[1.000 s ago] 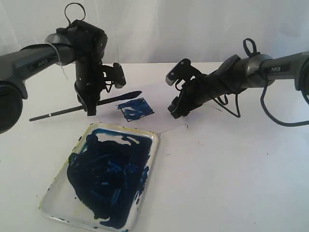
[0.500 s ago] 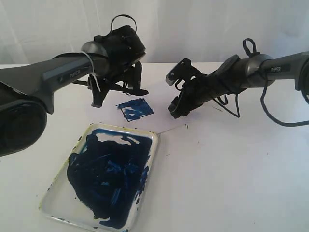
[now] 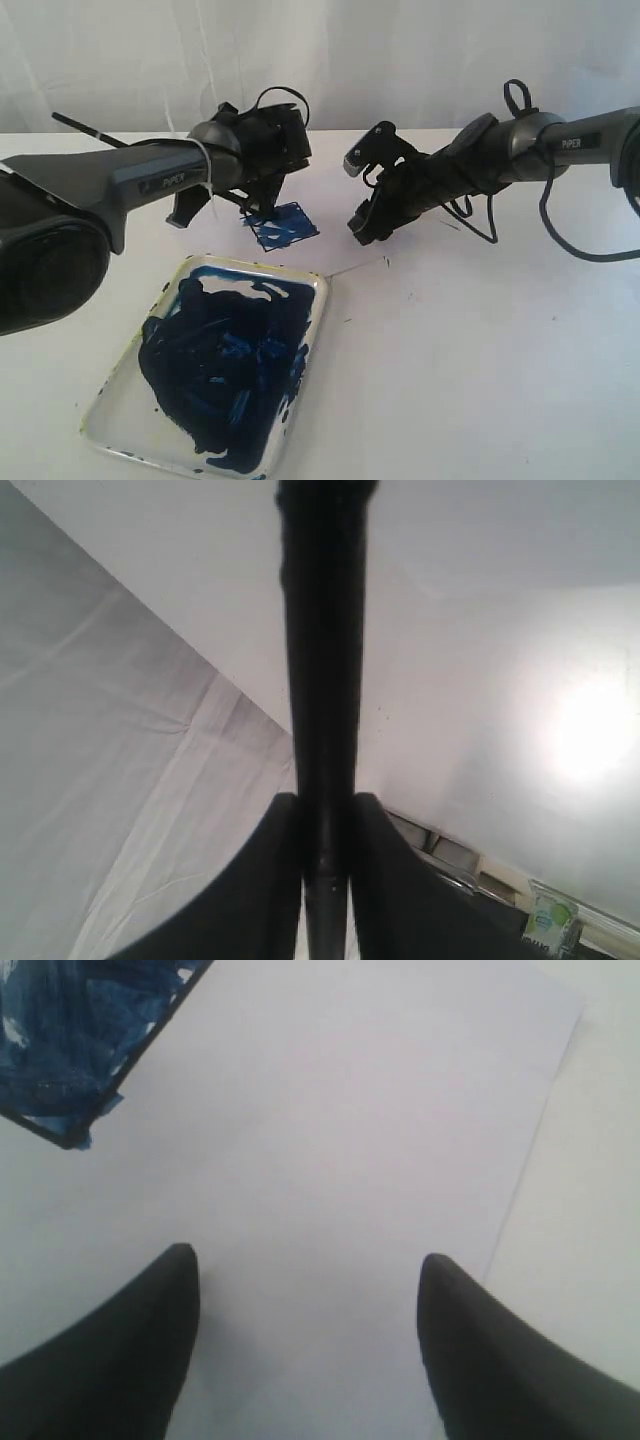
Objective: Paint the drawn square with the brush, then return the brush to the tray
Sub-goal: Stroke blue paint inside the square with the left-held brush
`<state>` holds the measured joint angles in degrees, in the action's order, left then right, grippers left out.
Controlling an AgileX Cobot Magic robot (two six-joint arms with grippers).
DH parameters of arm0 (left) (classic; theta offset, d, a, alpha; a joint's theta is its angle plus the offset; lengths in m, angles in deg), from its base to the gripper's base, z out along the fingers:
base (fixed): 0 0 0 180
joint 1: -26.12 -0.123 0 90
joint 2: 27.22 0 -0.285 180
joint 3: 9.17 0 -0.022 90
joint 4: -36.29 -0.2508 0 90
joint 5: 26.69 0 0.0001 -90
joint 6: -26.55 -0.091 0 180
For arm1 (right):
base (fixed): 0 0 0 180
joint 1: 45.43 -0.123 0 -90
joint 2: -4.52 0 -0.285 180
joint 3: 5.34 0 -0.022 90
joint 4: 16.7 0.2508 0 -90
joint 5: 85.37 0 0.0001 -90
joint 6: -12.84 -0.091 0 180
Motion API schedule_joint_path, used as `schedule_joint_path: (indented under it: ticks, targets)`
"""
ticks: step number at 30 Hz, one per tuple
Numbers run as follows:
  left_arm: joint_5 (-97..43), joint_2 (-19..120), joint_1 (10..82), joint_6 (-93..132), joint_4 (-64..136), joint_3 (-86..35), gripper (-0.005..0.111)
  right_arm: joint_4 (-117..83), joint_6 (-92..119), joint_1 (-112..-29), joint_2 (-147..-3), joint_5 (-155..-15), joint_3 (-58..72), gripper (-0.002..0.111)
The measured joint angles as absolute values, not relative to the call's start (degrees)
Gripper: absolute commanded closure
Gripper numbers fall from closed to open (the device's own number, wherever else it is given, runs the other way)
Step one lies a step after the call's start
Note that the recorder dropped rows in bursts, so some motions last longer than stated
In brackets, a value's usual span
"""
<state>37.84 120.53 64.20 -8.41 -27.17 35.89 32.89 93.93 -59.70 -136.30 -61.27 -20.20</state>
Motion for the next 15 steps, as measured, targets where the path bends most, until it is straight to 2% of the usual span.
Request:
schedule_joint_path:
  ticks: [15]
  targets:
    - [37.8,121.7,64.2,-6.9,-28.6,34.6,0.107,32.9,93.9,-59.7,-136.3,-61.7,-20.2,0.048]
